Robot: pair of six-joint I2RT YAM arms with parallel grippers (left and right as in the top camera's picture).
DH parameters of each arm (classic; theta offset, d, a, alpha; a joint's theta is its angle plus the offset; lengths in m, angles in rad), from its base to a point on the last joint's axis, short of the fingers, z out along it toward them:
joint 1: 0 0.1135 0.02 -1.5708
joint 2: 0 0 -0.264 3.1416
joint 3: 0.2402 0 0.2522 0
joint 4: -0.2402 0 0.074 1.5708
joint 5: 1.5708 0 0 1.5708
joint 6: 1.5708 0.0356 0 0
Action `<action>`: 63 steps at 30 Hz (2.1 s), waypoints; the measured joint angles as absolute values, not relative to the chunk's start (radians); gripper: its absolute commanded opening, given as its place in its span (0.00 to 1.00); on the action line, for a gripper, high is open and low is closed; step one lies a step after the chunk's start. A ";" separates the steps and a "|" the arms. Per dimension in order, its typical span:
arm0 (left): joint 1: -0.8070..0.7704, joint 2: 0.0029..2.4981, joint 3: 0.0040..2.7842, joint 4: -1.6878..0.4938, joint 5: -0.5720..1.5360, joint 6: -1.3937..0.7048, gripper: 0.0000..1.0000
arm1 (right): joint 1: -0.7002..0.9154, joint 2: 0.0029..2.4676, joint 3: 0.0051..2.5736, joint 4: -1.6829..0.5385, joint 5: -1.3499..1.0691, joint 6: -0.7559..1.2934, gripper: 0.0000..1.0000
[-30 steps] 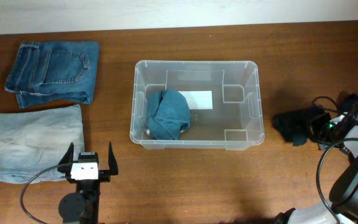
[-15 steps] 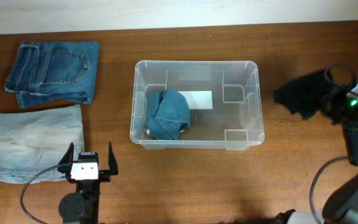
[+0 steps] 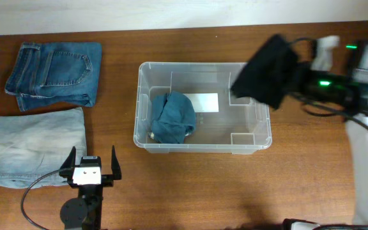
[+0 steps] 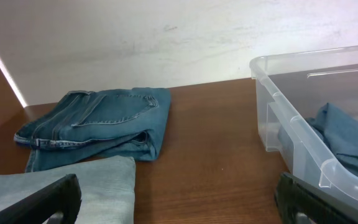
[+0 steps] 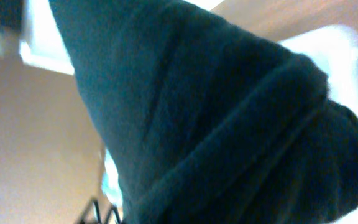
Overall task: Pack container
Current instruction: 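Lift the black garment and carry it into the container, then lower the black garment beside the blue shirt and release it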
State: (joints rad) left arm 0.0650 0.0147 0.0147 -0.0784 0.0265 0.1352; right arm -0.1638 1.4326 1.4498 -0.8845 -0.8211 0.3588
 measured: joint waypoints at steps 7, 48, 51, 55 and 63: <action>0.065 0.015 0.015 -0.079 0.026 0.135 0.99 | 0.117 1.571 1.450 -0.867 -0.645 0.329 0.04; 0.065 0.014 0.015 -0.078 0.027 0.135 0.99 | 0.292 1.994 1.771 -1.093 -0.232 0.253 0.95; 0.065 0.014 0.015 -0.078 0.027 0.135 0.99 | 0.292 1.988 1.864 -1.164 -0.203 0.245 0.94; 0.065 0.014 0.015 -0.078 0.026 0.135 0.99 | 0.292 1.985 1.846 -1.192 -0.187 0.237 0.87; 0.065 0.015 0.015 -0.078 0.027 0.135 0.99 | 0.296 1.985 1.600 -1.018 -0.181 0.237 0.25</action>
